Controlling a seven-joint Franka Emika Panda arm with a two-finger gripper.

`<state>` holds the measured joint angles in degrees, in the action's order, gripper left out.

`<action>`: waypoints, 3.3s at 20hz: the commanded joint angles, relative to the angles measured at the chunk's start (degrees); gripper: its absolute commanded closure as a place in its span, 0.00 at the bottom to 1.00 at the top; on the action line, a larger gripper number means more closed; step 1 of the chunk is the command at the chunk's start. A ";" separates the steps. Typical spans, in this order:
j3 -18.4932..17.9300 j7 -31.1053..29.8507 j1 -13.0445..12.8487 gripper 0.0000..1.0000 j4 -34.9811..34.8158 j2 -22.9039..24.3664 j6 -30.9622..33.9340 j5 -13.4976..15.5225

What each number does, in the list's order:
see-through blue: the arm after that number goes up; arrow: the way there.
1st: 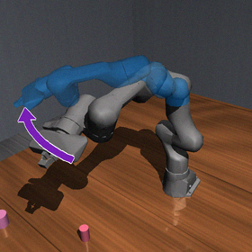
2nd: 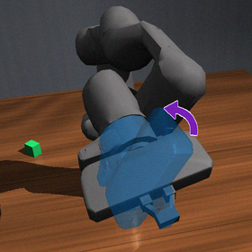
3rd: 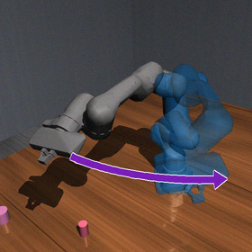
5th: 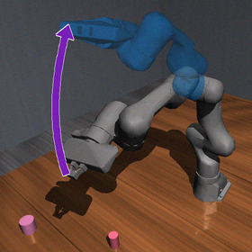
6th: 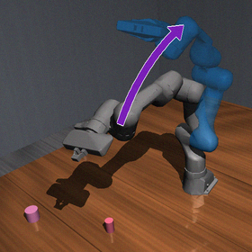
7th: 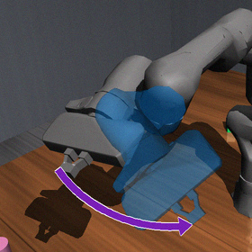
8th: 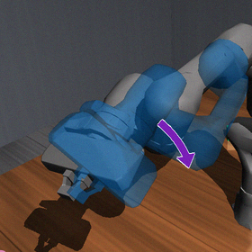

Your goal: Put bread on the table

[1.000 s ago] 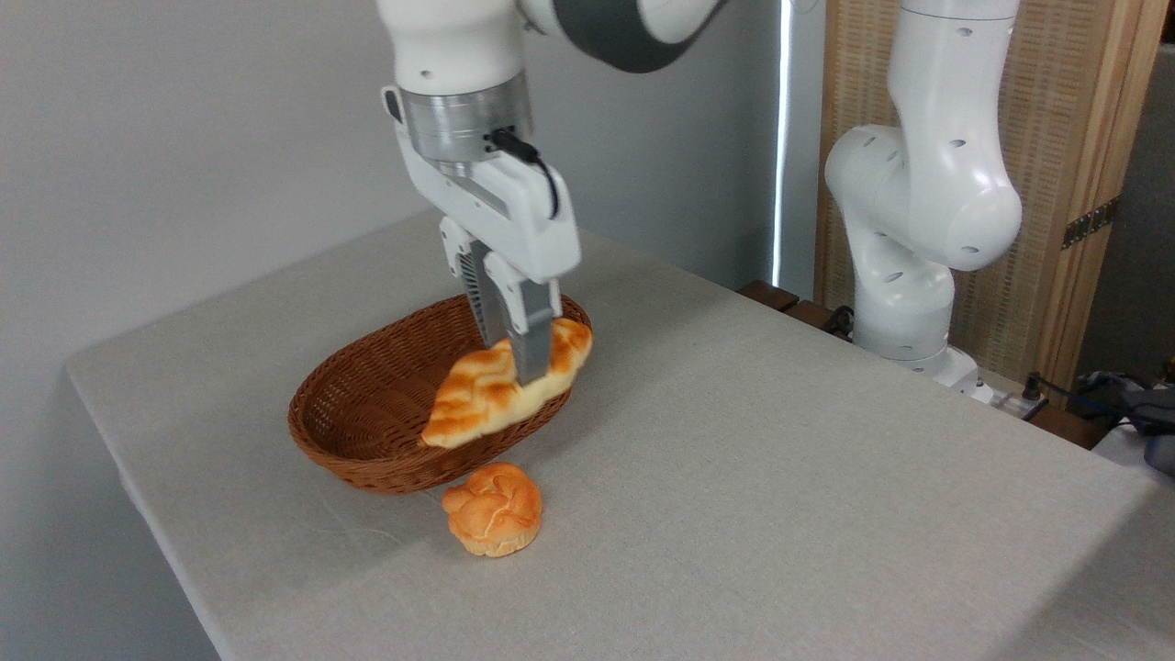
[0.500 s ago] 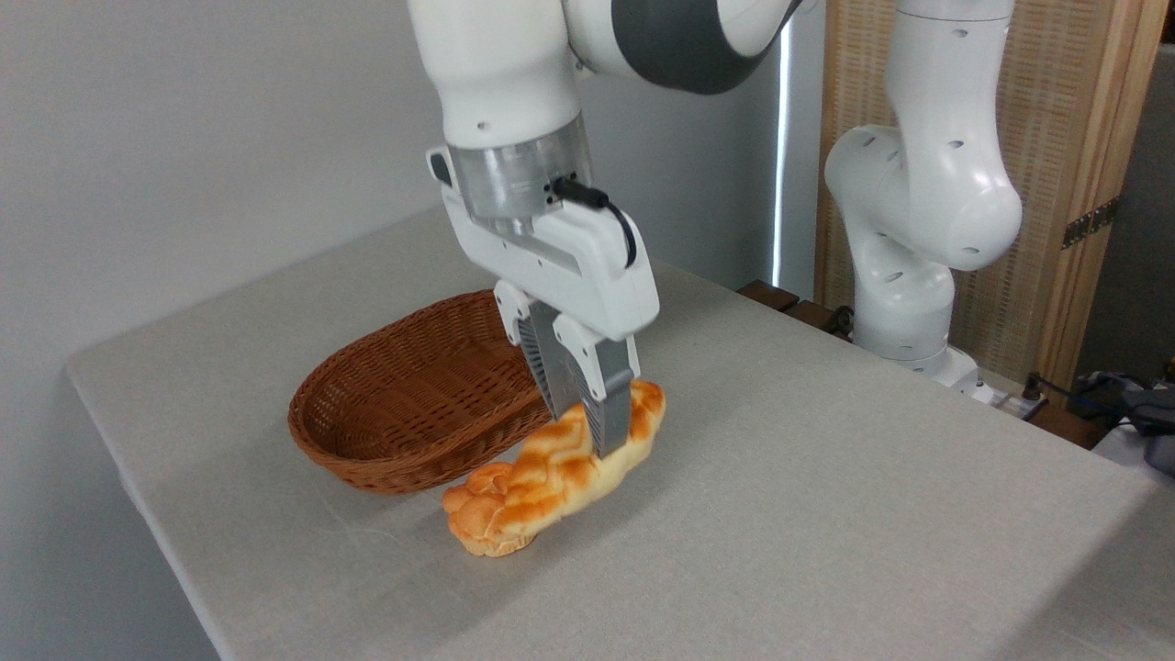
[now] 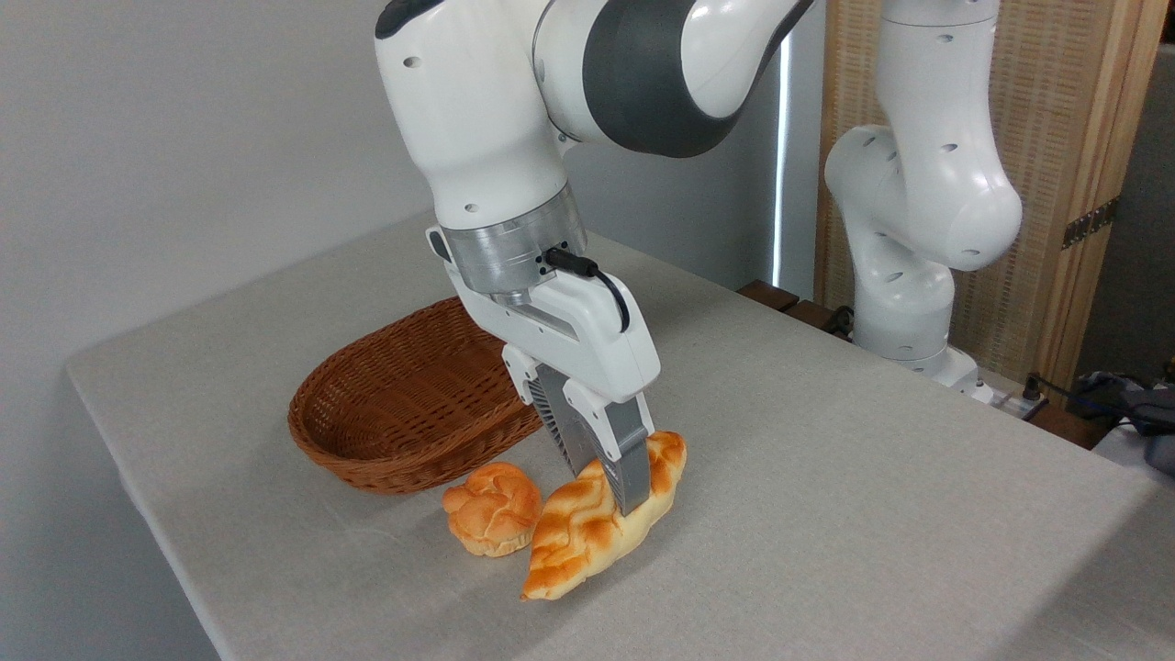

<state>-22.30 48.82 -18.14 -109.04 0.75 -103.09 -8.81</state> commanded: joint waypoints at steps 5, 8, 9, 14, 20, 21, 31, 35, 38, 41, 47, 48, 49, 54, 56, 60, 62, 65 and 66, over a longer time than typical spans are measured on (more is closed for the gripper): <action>-0.73 0.05 -0.58 0.14 0.67 0.04 -0.27 -2.08; -0.73 0.05 -0.58 0.06 0.67 0.04 -0.27 -2.08; -0.73 0.05 -0.58 0.04 0.67 0.13 -0.36 -2.08; -0.73 0.05 -0.58 0.00 0.67 0.13 -0.27 -2.00; -0.73 -0.04 -0.67 0.00 0.67 0.13 -0.27 -2.00; -0.73 -0.04 -0.67 0.00 0.67 0.13 -0.27 -2.00; -2.75 -0.83 -0.58 0.00 6.28 1.18 0.34 10.99; -1.96 -4.51 -0.67 0.00 8.66 3.02 2.88 13.21; 2.32 -6.11 1.34 0.00 13.41 3.03 8.59 12.42; 9.79 -6.19 7.75 0.00 16.57 2.68 9.39 13.12; 20.01 -9.17 11.99 0.00 18.78 -1.54 14.86 7.50; 20.10 -9.79 11.99 0.00 18.69 -1.72 12.76 6.71; 20.19 -10.15 11.99 0.00 18.43 -1.72 11.26 6.44; 20.80 -10.15 12.07 0.00 18.43 -1.81 10.89 6.53; 20.80 -9.97 12.07 0.00 18.43 -1.63 10.89 6.53; 20.80 -9.97 11.90 0.00 18.43 -0.84 11.33 7.23; 20.80 -9.97 11.90 0.00 18.43 -0.84 11.33 7.23; 20.80 -9.89 11.81 0.00 17.64 -0.14 11.24 7.76; 20.71 -9.89 11.72 0.00 17.37 -0.14 11.16 7.76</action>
<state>-1.87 39.10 -6.62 -90.80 -0.38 -91.93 -1.68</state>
